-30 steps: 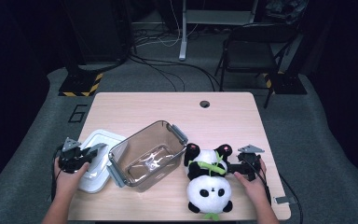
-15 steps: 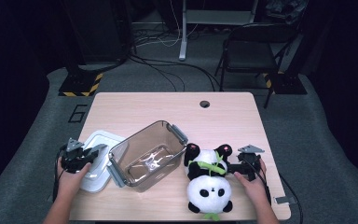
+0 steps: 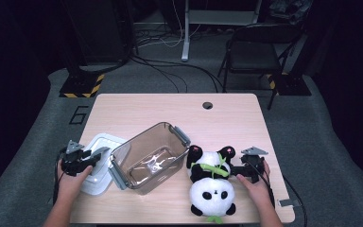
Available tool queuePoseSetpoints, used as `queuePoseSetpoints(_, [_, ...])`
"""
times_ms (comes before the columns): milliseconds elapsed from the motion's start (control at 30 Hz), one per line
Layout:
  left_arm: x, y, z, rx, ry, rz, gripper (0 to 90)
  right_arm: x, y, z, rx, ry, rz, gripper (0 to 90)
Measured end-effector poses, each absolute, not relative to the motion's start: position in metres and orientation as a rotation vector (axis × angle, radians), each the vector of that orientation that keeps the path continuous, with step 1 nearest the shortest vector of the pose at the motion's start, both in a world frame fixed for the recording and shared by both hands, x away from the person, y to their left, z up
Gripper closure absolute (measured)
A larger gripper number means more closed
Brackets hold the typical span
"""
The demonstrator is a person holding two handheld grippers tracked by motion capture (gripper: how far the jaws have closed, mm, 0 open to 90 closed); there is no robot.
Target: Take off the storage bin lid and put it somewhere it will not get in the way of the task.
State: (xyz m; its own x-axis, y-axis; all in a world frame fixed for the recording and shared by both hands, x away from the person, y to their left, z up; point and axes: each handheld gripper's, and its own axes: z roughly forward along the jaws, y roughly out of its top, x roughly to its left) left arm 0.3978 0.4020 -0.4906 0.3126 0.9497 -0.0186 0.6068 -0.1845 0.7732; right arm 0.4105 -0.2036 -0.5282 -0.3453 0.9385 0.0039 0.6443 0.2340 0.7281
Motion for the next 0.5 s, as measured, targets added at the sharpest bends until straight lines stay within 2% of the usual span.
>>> queuePoseSetpoints(167, [0.393, 0.403, -0.475, 1.855, 1.349, 0.644, 48.5, 0.411, -0.203, -0.528, 1.454, 2.073, 0.9, 5.3])
queuePoseSetpoints(500, [0.389, 0.401, -0.454, 1.811, 1.349, 0.556, 45.7, 0.408, -0.199, -0.528, 1.482, 2.048, 0.894, 6.2])
